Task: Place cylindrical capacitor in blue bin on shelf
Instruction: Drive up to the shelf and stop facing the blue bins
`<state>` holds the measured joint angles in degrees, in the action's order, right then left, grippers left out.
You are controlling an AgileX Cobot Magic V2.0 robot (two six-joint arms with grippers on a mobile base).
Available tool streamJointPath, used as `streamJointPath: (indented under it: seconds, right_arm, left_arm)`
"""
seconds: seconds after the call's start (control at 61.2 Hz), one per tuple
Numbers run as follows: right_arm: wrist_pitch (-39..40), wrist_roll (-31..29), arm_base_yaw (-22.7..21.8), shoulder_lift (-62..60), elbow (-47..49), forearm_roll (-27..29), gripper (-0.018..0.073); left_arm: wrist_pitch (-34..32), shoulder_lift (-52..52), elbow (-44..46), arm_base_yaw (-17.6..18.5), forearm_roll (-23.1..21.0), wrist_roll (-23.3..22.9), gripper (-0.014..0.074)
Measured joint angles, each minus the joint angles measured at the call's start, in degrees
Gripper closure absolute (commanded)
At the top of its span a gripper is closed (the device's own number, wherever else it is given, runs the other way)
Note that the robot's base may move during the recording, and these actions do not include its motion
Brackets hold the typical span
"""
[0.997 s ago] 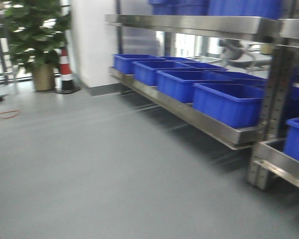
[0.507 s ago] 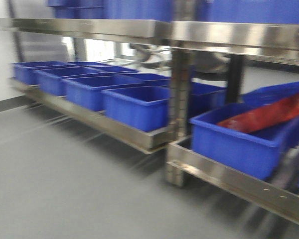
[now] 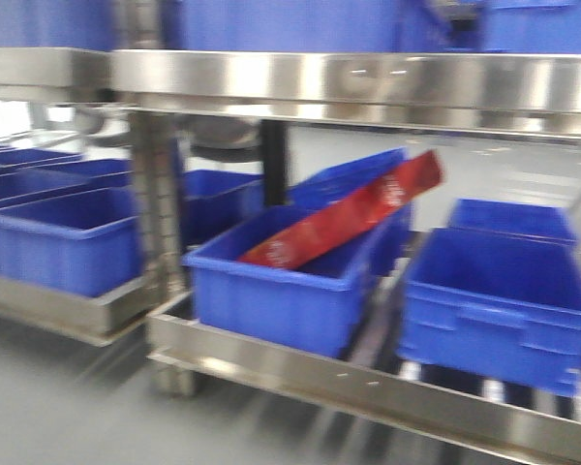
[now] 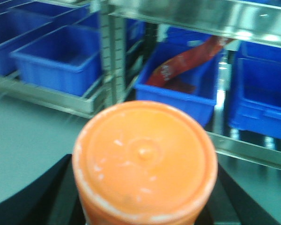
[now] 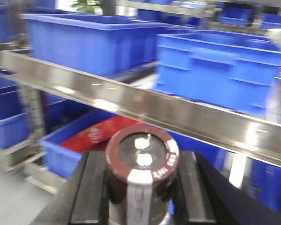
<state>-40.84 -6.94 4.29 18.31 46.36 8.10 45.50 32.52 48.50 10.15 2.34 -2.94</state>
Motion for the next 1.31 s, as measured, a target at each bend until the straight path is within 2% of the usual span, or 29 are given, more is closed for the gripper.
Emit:
streamJointPath:
  seconds: [1.307]
  right_arm:
    - [0.00,0.00,0.00,0.00,0.00,0.00,0.0711]
  left_arm:
    - [-0.11,0.00,0.00,0.00,-0.10,0.00,0.0707]
